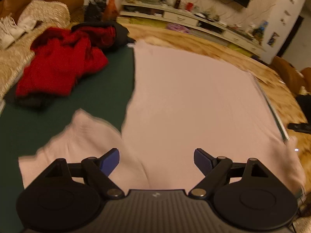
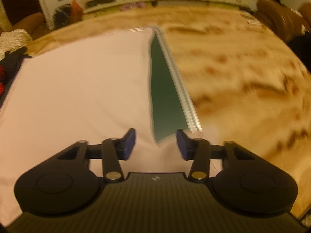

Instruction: Fold clothes

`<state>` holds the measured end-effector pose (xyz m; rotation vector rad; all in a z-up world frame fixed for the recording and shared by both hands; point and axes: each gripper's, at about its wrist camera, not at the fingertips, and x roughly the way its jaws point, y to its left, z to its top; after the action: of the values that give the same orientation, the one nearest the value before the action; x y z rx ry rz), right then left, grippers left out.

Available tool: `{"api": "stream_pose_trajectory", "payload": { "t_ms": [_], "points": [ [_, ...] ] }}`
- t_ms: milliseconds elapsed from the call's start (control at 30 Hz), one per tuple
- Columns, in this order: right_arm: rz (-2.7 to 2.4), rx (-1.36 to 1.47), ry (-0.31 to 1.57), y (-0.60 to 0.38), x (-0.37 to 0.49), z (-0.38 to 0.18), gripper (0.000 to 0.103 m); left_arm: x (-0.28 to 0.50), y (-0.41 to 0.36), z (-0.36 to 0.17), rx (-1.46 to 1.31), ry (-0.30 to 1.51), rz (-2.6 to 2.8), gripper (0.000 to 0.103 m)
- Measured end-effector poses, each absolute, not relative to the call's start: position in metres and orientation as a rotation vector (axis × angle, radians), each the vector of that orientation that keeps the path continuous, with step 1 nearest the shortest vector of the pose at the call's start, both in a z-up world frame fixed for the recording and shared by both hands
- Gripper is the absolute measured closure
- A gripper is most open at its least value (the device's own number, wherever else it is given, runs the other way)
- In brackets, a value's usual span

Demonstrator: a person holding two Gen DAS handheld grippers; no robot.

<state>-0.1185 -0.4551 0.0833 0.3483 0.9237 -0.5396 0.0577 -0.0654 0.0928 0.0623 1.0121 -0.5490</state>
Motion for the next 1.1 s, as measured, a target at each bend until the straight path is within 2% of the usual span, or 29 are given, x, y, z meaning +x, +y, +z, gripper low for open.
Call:
{"api": "stream_pose_trajectory", "payload": {
  "t_ms": [200,500,1100],
  "points": [
    [-0.529,0.242,0.926,-0.435,-0.023,0.100,0.035,0.135,-0.125,0.105,0.137,0.997,-0.433,0.015],
    [-0.584,0.248,1.002,-0.432,0.087,0.093,0.035,0.191,-0.197,0.102,0.243,1.016,-0.351,0.013],
    [-0.614,0.305,0.949,-0.444,0.119,0.090,0.035,0.244,-0.221,0.093,0.239,1.026,-0.246,0.003]
  ]
}}
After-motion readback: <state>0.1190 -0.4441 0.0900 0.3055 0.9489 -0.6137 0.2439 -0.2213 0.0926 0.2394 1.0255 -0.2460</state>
